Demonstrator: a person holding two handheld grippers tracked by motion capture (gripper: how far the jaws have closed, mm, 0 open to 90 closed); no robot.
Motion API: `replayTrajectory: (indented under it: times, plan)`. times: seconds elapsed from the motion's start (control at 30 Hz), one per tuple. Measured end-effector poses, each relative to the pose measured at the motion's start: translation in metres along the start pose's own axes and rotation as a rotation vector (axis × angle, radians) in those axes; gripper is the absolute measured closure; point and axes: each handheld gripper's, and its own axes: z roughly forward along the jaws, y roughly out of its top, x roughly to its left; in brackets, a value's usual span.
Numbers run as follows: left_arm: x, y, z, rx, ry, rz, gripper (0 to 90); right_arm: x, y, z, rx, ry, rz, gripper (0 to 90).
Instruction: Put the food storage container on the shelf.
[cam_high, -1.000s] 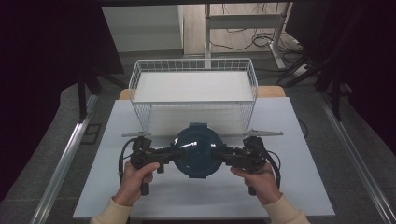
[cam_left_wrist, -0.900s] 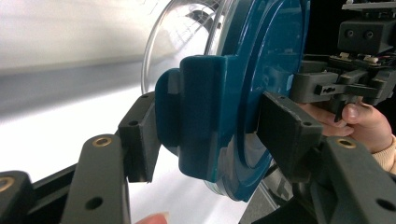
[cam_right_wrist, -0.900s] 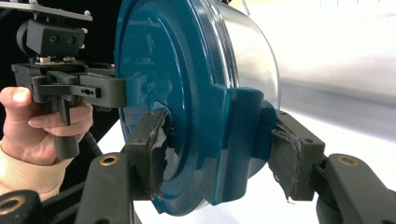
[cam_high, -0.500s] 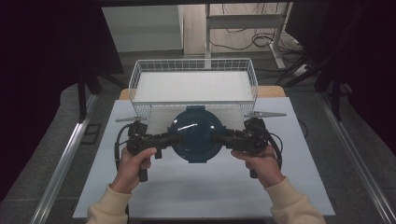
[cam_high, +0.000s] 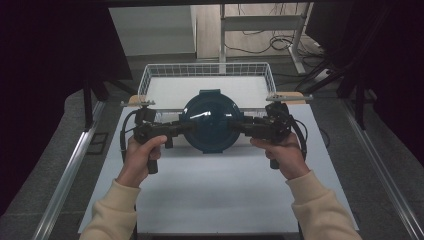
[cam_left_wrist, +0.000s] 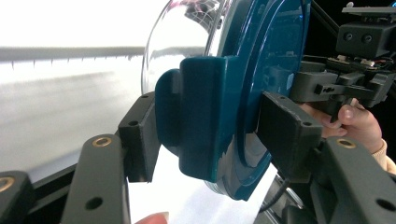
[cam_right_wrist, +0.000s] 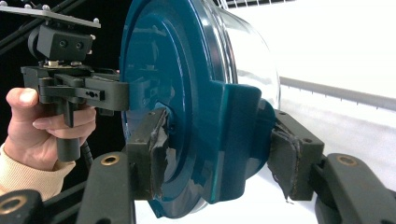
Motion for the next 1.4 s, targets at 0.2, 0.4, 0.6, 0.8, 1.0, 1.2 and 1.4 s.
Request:
replayTrajectory:
  times: [0.2,0.4,0.6,0.8,1.0,1.2,1.4]
  plan:
    - [0.001,0.023,-0.001,-0.006,0.009,0.012,41.5,-0.005,0.021,0.004,-0.014,0.008,-0.012,42.5]
    - [0.007,0.046,-0.003,-0.031,0.015,0.022,41.5,-0.01,0.046,0.012,-0.03,0.02,-0.021,42.6]
    - [0.013,0.063,-0.001,-0.033,0.017,0.029,41.5,-0.015,0.062,0.017,-0.035,0.016,-0.032,42.5]
    - [0.027,0.079,0.009,-0.02,0.018,0.008,41.4,-0.033,0.076,0.03,-0.034,0.01,0.011,42.4]
    - [0.049,0.088,0.028,0.007,0.01,-0.041,41.2,-0.05,0.08,0.04,-0.018,-0.009,0.043,42.0]
    - [0.069,0.091,0.041,0.037,-0.003,-0.08,41.3,-0.07,0.081,0.053,0.02,-0.023,0.087,41.2]
    - [0.079,0.097,0.047,0.015,-0.005,-0.146,41.0,-0.081,0.084,0.061,-0.011,-0.02,0.171,39.8]
